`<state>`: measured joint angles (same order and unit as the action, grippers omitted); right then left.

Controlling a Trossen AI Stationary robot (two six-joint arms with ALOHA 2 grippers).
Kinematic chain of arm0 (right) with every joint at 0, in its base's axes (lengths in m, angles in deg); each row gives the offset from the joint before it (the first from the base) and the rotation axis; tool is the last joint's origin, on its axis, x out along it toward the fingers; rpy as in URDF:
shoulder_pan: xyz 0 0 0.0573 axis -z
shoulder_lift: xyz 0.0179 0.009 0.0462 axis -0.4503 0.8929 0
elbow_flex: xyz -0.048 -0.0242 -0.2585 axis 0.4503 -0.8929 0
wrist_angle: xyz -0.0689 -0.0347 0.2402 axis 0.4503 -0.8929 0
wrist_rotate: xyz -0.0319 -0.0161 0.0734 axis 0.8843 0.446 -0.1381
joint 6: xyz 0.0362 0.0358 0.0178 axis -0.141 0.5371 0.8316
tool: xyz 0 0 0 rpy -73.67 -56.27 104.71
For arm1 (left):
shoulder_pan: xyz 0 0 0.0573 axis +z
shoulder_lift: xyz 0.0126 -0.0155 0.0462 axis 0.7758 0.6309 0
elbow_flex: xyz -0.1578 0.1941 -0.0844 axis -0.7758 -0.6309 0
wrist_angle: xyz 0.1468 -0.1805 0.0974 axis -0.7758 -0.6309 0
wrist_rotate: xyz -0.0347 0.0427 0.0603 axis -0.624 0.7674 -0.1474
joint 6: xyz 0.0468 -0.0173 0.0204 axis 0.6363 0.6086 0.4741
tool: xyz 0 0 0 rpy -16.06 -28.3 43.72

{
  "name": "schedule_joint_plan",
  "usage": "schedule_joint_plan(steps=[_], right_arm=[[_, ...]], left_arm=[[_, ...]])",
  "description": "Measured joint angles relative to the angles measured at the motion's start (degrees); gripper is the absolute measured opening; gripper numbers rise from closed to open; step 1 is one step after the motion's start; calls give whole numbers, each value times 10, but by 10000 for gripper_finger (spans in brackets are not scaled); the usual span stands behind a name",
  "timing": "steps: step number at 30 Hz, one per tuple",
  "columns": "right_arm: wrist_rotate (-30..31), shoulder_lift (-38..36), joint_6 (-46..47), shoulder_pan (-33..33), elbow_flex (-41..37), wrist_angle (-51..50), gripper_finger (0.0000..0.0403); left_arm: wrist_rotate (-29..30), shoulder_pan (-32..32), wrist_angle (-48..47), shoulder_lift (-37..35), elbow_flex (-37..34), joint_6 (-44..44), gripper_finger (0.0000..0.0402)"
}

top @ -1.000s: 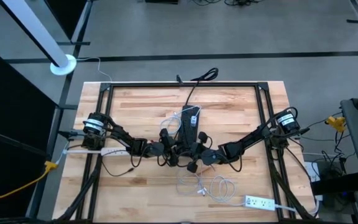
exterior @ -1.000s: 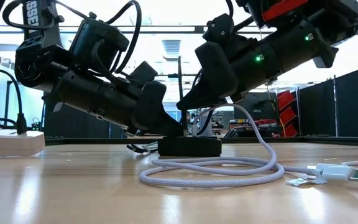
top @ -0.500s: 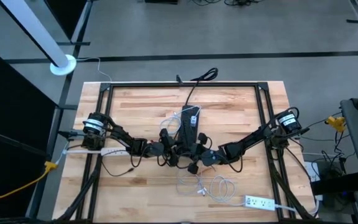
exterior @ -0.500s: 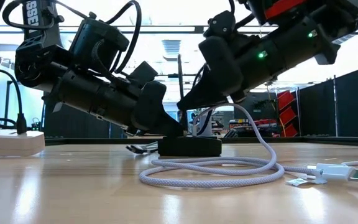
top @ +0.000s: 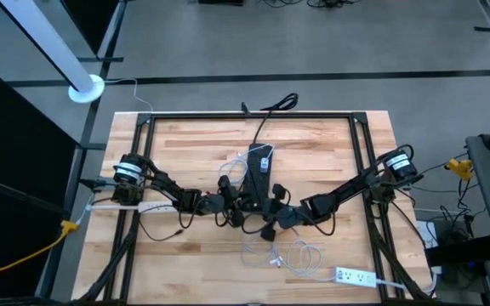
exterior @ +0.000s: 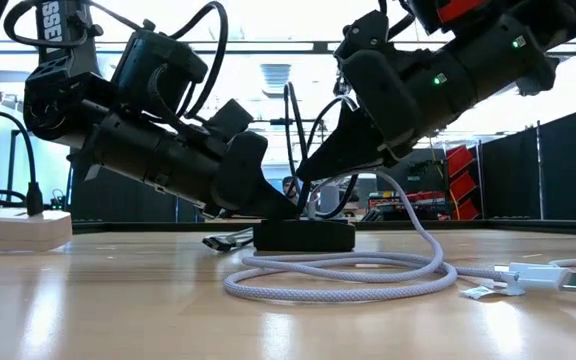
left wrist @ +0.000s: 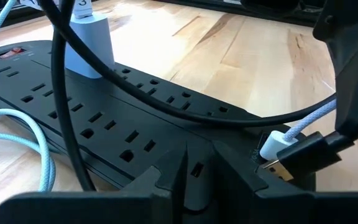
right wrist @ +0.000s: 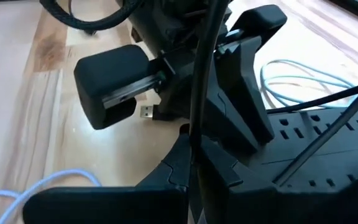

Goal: Insert USB
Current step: Insert the black charger cable into the black outlet extension

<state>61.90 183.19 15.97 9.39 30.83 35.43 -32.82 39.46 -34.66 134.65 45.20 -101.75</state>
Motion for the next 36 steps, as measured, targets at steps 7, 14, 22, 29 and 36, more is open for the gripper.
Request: schedule_joint_plan(steps=[7, 14, 22, 29, 36], right_arm=[[12, 0, 5, 9, 0, 28, 2], [2, 1, 24, 20, 0, 26, 2], [1, 0, 33, 35, 1, 2, 2], [-8, -1, 10, 34, -1, 3, 1], [-29, -35, -26, 32, -3, -12, 1]], left_arm=[[0, 0, 1, 0, 0, -3, 63], [-1, 0, 1, 0, 0, -4, 63], [-3, 0, 1, 0, 0, -4, 64], [-4, 0, 1, 0, 0, -5, 63], [-5, 0, 1, 0, 0, -5, 63]])
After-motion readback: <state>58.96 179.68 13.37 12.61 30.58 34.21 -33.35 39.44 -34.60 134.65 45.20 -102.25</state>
